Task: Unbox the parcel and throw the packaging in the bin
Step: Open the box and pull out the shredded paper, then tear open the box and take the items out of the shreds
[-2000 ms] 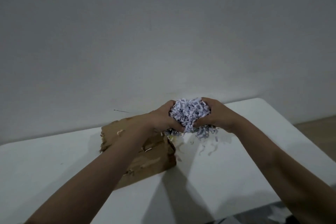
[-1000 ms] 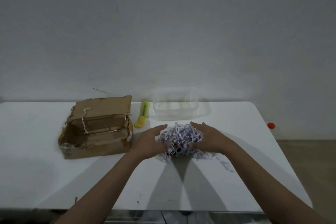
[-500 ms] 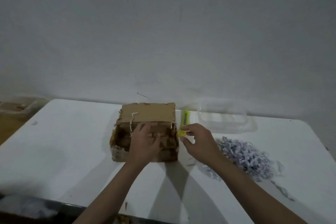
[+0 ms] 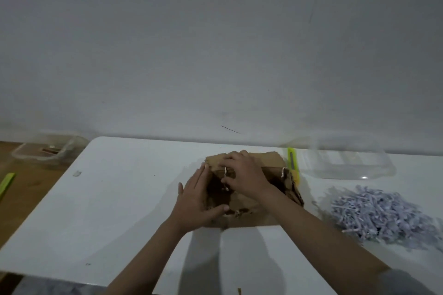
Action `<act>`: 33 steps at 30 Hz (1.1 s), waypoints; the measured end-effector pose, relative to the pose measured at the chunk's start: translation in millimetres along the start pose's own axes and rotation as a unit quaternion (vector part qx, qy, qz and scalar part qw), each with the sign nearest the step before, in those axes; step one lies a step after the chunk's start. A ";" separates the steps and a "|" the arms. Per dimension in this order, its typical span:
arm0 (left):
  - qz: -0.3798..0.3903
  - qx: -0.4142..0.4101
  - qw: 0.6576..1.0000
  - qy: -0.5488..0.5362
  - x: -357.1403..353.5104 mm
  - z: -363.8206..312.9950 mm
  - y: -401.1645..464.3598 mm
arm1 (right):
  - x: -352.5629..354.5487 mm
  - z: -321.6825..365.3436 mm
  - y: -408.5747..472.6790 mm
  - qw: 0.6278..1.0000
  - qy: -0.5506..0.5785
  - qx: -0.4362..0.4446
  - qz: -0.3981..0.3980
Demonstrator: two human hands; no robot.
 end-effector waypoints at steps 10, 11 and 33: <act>-0.019 -0.035 0.997 -0.068 -4.7 9.4 3.0 | 39.4 -29.0 -23.8 0.971 0.155 -0.098 -0.155; -0.019 -0.036 0.996 -0.076 -5.3 9.5 3.3 | 43.8 -33.6 -30.6 0.971 0.153 -0.115 -0.142; -0.033 -0.046 0.992 -0.113 -6.6 5.3 1.9 | -3.4 -50.6 -46.1 0.968 0.003 -0.250 0.017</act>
Point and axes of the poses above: each hand's wrist, its own y-axis towards the middle knuckle, its own x-axis out of the back of the hand, z = x × y, the point moved 4 cm from there along y, towards the middle knuckle
